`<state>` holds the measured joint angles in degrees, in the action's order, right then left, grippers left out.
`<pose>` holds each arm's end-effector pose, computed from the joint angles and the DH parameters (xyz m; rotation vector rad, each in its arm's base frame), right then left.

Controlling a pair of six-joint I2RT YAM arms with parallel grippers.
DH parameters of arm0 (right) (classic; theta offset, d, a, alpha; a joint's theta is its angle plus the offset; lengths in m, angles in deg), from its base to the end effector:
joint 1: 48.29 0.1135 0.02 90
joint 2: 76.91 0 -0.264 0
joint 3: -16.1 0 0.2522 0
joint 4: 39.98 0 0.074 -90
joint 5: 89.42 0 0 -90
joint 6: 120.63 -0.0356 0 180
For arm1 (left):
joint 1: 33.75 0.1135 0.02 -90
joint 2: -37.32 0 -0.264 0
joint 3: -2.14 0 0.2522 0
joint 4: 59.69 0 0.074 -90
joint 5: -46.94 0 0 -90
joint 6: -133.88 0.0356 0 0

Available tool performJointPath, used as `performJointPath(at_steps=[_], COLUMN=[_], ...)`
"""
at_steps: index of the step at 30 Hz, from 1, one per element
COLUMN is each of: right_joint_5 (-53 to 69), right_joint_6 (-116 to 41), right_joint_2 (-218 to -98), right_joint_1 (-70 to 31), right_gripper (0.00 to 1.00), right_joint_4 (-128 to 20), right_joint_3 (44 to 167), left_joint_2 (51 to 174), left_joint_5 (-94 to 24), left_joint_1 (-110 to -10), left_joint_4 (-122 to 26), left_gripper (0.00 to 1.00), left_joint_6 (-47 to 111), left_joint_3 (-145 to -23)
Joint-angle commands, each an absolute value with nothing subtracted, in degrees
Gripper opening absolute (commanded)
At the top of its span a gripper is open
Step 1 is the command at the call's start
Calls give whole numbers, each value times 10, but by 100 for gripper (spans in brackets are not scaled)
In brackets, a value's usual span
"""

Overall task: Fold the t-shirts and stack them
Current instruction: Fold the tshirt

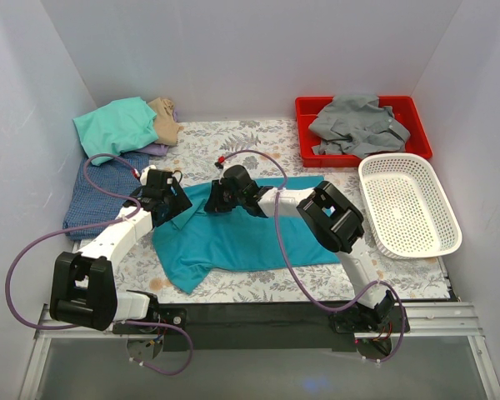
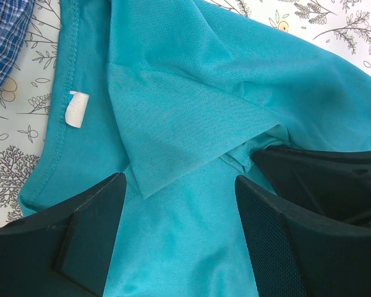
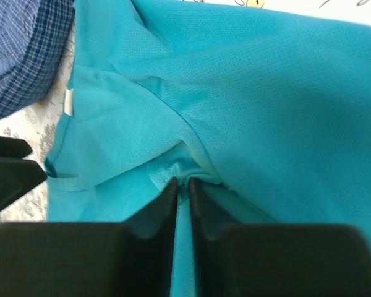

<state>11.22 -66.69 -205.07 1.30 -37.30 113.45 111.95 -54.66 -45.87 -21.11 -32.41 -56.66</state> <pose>0.3164 0.3818 0.1405 -0.3886 2.2129 1.0671 0.2518 -0.0468 0.2107 -1.4157 2.1026 -0.3825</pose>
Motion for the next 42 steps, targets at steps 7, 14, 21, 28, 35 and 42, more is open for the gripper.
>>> performJointPath(at_steps=[7, 14, 21, 28, 35, 42], right_joint_5=[118, 149, 163, 187, 226, 227], right_joint_6=[-649, -640, -638, -637, -630, -586], right_joint_2=[-2037, -1988, -1955, -1929, -1942, -1930], right_joint_1=[19, 21, 22, 22, 20, 13], right_gripper=[1, 1, 1, 1, 1, 1], right_joint_4=[-339, -325, -327, -377, -478, -555], right_joint_3=[1138, 1108, 1076, 1059, 1110, 1165], left_joint_2=[1117, 1119, 1121, 1126, 1139, 1193], left_joint_5=[-558, -555, -553, -549, -547, -565], left_joint_1=[-454, -454, -454, -454, -453, -450], left_joint_4=[-215, -215, -215, -214, -210, -196], left_gripper=[70, 71, 71, 71, 71, 71], left_joint_6=[-321, -319, -319, -316, -307, -278], left_joint_3=[-580, -582, -582, -586, -593, -640])
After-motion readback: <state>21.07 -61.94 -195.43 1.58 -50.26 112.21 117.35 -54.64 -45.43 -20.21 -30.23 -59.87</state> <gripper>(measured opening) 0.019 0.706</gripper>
